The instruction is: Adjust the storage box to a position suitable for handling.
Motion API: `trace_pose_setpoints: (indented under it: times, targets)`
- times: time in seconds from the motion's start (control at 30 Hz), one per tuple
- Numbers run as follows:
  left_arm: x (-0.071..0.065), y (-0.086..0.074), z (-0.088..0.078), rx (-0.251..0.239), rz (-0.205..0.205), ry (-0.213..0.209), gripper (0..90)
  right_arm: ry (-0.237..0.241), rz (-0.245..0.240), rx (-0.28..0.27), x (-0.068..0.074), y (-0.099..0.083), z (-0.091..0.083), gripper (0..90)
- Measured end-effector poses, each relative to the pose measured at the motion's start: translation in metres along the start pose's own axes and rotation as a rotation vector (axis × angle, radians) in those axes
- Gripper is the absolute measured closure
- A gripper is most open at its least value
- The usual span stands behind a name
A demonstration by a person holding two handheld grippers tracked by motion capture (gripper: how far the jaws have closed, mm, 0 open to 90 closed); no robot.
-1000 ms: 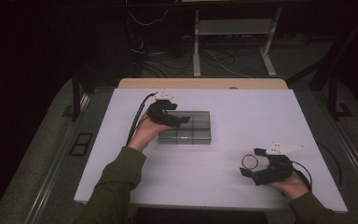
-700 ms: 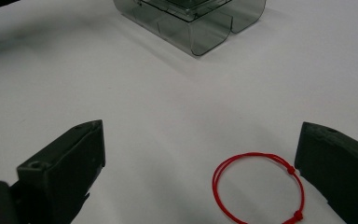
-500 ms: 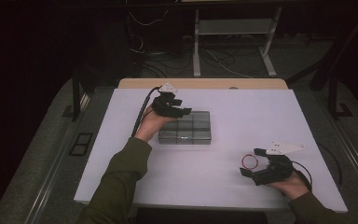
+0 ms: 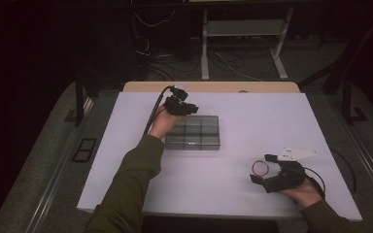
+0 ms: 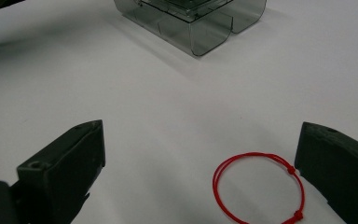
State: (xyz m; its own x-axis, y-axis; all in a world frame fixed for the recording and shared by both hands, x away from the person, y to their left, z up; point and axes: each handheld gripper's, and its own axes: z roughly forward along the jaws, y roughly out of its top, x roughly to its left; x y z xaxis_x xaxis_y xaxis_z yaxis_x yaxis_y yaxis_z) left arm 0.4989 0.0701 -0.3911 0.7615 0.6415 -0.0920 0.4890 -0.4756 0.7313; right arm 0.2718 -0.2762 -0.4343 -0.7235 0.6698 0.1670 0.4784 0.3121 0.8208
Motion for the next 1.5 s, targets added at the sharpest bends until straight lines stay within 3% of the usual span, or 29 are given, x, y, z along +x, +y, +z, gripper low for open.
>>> trace_pose_setpoints:
  times: [0.2, 0.7, 0.93, 1.07, 1.13, 1.33, 1.5]
  targets:
    - [0.003, 0.005, 0.008, 0.035, -0.037, 0.012, 88.8, 0.003, 0.0, -0.002, 0.0, 0.0, 0.0, 1.5]
    - [0.008, 0.002, 0.022, 0.111, -0.07, 0.027, 89.0, 0.005, 0.001, -0.003, 0.0, 0.0, -0.001, 1.5]
    - [0.012, 0.001, 0.024, 0.144, -0.052, 0.018, 89.0, 0.008, 0.001, -0.002, 0.0, 0.0, 0.0, 1.5]
    - [0.011, 0.0, 0.023, 0.146, -0.072, 0.017, 89.1, 0.009, 0.0, -0.001, 0.0, 0.0, 0.0, 1.4]
    - [0.012, 0.0, 0.023, 0.157, -0.051, 0.024, 89.1, 0.009, 0.0, -0.001, 0.0, 0.0, 0.0, 1.4]
    - [0.009, -0.001, 0.021, 0.179, -0.039, 0.017, 89.1, 0.009, 0.0, -0.001, 0.0, 0.0, 0.0, 1.5]
    - [0.005, -0.003, 0.019, 0.178, -0.06, 0.008, 89.1, 0.008, 0.0, -0.001, 0.0, 0.0, 0.0, 1.5]
